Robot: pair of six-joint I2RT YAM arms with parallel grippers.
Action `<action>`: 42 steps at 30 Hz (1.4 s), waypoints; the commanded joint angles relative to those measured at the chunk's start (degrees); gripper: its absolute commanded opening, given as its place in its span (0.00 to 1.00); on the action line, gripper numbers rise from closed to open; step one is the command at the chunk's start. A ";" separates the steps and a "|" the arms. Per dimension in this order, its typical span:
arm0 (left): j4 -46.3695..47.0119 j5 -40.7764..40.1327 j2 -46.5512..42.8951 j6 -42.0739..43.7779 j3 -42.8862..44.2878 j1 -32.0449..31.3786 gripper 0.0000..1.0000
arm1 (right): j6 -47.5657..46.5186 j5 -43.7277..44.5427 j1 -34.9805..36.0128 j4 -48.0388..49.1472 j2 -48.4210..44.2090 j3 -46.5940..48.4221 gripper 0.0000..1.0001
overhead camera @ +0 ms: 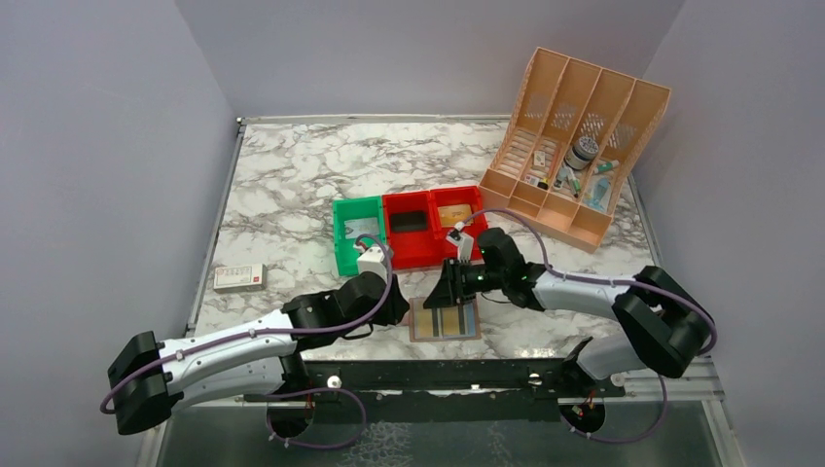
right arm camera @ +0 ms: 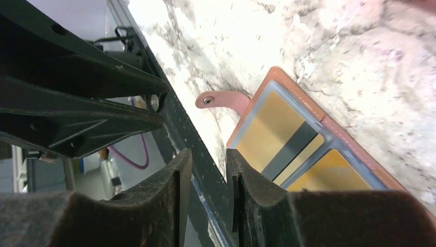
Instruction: Take the credit cards out of the card holder
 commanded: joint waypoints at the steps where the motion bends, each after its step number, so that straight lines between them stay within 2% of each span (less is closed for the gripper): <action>1: 1.36 0.84 -1.30 -0.13 -0.92 -0.32 0.37 | -0.66 9.35 0.24 -2.41 -5.49 -2.22 0.32; 6: 5.79 4.59 0.71 0.62 -0.88 -0.34 0.41 | 1.22 12.25 0.24 -1.70 -8.38 -6.73 0.34; 11: 8.69 7.38 4.12 1.04 0.03 -0.34 0.44 | 2.38 11.39 0.24 1.92 -9.10 -9.98 0.35; 27: 11.06 11.02 12.84 0.84 0.74 -0.30 0.47 | 1.96 7.61 0.47 6.66 -3.86 -9.24 0.35; 30: 11.57 11.48 13.75 1.28 1.07 -0.32 0.47 | 1.17 8.32 0.50 6.92 -1.46 -8.26 0.35; 34: 12.69 11.47 15.60 1.53 0.97 -0.34 0.45 | 1.43 13.73 0.50 5.15 0.66 -8.23 0.34; 42: 13.38 9.93 19.08 0.99 0.31 -0.29 0.36 | 2.10 20.35 0.59 1.99 -2.19 -10.90 0.33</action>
